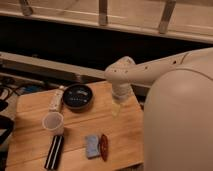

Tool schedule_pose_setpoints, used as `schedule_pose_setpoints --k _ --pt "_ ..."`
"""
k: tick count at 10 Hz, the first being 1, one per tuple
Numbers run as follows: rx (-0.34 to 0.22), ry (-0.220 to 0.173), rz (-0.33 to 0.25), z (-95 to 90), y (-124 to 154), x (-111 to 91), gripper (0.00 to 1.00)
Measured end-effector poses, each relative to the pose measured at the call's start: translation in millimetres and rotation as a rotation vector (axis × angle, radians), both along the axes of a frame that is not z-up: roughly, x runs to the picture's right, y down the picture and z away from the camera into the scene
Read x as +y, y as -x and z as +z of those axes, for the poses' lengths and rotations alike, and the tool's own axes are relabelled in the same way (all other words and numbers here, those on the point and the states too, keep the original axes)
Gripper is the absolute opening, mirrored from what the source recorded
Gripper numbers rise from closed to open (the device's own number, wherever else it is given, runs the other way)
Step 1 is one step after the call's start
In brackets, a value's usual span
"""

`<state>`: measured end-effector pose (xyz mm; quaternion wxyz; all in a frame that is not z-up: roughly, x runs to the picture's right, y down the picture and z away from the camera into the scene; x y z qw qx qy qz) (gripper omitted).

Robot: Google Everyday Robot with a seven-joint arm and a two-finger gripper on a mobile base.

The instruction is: Move the arm in a circular motion

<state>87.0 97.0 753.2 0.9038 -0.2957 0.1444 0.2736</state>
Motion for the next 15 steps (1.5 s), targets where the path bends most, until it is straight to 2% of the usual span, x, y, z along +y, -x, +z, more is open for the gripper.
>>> schedule_pose_setpoints --k 3,6,9,11,13,15 --pt "-0.009 0.0 -0.012 -3.3 -14 3 0.83" --pt "-0.014 0.007 -0.009 -5.4 -4 5 0.83" --pt "-0.021 0.001 -0.021 9.7 -13 -14 0.83" --pt "-0.019 0.006 -0.028 14.5 -21 -19 0.83" --pt "-0.027 0.015 -0.036 8.4 -15 -11 0.83" --pt "-0.031 0.021 -0.045 -2.5 -20 1 0.83"
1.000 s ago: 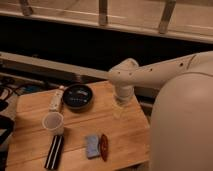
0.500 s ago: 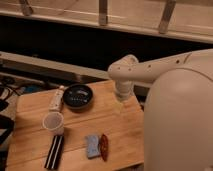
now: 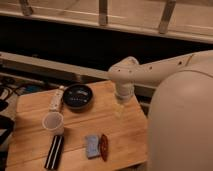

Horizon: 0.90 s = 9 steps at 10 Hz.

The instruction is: Move the arm in a circular motion

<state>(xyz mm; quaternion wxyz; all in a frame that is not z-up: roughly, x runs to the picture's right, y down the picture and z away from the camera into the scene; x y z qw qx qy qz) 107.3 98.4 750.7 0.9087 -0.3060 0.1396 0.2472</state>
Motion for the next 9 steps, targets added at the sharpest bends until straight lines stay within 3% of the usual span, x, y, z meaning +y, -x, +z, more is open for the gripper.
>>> schedule_pose_setpoints --k 5,7,9 --pt "-0.018 0.006 -0.023 2.2 8 -4 0.83" --pt "-0.033 0.002 -0.036 10.7 13 -14 0.83" --pt "-0.032 0.01 -0.041 14.6 5 -18 0.83"
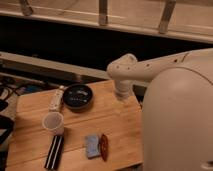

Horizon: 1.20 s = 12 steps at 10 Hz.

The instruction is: Move the arm in a circular motion

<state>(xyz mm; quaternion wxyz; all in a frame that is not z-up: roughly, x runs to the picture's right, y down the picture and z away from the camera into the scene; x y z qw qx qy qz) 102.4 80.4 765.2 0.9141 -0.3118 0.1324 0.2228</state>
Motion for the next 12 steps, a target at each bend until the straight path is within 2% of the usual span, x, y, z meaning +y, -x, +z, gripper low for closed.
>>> schedule_pose_setpoints --k 3,4,6,8,12 --pt "-0.019 0.014 -0.01 -7.6 10 10 0.83" --pt "-0.02 0.014 -0.015 -11.2 2 13 0.83" --pt "-0.036 0.014 -0.027 -9.4 2 12 0.83" --pt "-0.042 0.019 -0.031 -8.2 15 10 0.83" --pt "-0.06 0.029 -0.056 -3.1 10 3 0.83"
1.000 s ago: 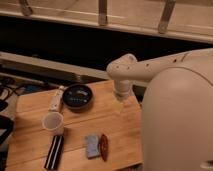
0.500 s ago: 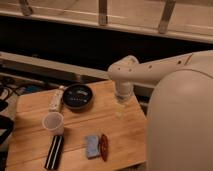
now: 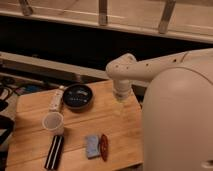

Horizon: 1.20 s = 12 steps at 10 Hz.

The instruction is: Move the arm in a circular motion

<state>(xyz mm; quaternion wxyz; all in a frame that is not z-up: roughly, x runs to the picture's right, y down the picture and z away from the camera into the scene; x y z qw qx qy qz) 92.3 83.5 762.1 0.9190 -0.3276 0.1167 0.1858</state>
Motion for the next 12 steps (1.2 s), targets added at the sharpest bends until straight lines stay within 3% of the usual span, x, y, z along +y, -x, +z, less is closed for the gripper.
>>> schedule_pose_setpoints --k 4,12 --pt "-0.021 0.012 -0.018 -15.3 0 17 0.83" --pt "-0.061 0.027 -0.053 -3.2 0 0 0.83"
